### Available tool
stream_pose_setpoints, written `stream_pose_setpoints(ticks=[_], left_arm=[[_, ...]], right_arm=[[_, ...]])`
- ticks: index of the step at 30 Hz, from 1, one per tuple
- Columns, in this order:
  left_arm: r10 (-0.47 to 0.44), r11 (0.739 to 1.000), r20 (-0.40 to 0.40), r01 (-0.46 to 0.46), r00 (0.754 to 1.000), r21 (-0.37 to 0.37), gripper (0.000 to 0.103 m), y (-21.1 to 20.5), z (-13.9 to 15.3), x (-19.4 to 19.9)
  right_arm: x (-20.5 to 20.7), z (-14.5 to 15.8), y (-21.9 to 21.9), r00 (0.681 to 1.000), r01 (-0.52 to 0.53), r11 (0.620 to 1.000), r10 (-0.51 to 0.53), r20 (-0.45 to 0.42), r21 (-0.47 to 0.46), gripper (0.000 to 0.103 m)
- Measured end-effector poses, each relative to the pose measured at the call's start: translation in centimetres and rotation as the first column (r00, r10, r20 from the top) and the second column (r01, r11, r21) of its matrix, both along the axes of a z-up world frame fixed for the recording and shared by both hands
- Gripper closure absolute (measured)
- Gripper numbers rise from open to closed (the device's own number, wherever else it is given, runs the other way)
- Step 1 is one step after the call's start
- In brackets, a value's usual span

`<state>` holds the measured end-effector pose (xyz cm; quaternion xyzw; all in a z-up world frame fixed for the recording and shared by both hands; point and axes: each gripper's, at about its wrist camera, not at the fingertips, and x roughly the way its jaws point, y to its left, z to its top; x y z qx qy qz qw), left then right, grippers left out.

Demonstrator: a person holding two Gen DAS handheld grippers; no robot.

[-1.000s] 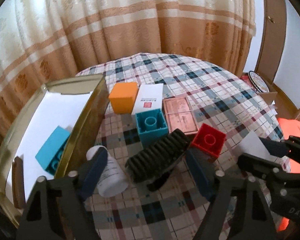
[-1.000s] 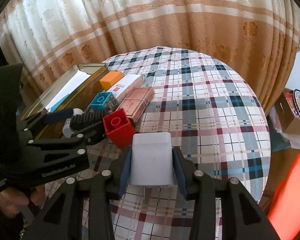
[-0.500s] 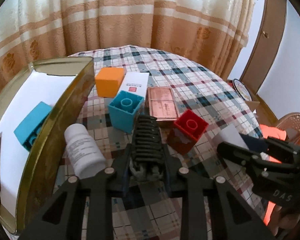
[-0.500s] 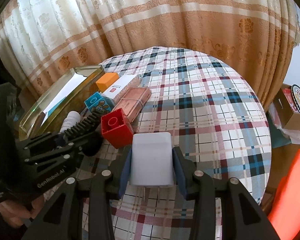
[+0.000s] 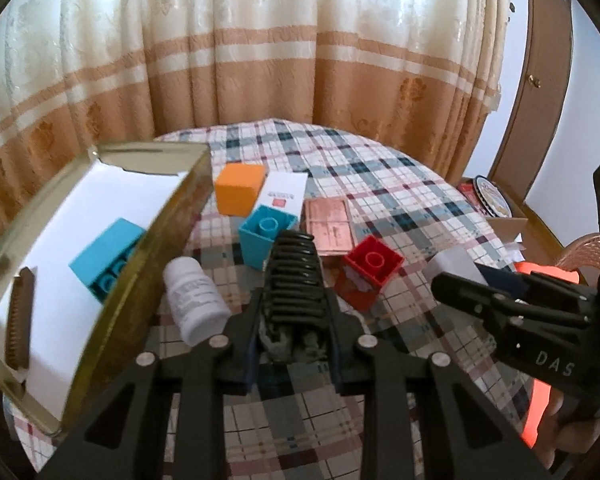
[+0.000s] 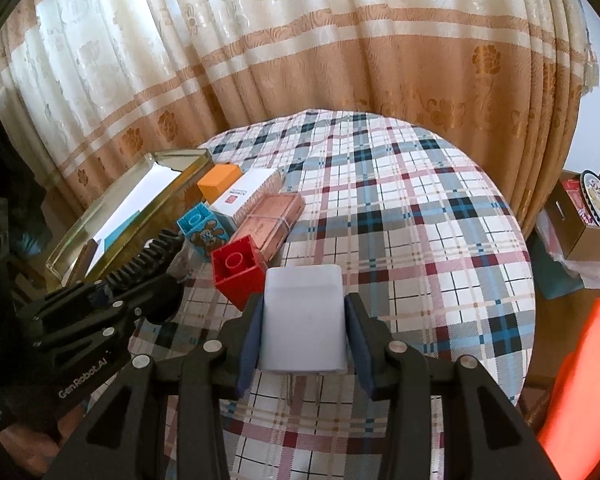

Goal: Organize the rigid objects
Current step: 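Carry the brush and charger over the gold tray with both tools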

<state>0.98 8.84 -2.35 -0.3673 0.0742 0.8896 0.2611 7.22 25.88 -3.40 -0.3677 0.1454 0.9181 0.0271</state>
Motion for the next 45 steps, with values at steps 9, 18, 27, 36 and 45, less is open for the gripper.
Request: stream_pose_setpoints(ticks=[9, 18, 27, 36, 45], left_arm=[[0.080, 0.997, -0.073, -0.079, 0.994, 0.022, 0.078, -1.9, 2.3, 0.6], [0.139, 0.990, -0.153, -0.134, 0.978, 0.040, 0.077, -3.6, 4.2, 0.6], [0.232, 0.972, -0.163, -0.224, 0.959, 0.071, 0.078, -6.4, 5.0, -0.5], [0.322, 0.946, -0.174, -0.312, 0.931, 0.083, 0.077, -9.2, 5.5, -1.6], [0.397, 0.918, -0.160, -0.386, 0.904, 0.093, 0.077, -12.4, 5.2, -2.9]], right_arm=[[0.9, 2.8, -1.0, 0.996, -0.012, 1.000, 0.012, -0.088, 0.007, 0.060], [-0.2, 4.9, -3.2, 0.990, -0.050, 0.998, 0.053, -0.134, 0.028, 0.060], [-1.6, 6.8, -6.9, 0.978, -0.107, 0.992, 0.118, -0.173, 0.072, 0.060], [-3.5, 8.2, -10.9, 0.962, -0.174, 0.978, 0.194, -0.190, 0.119, 0.059], [-5.4, 8.2, -13.7, 0.956, -0.205, 0.970, 0.228, -0.186, 0.134, 0.059]])
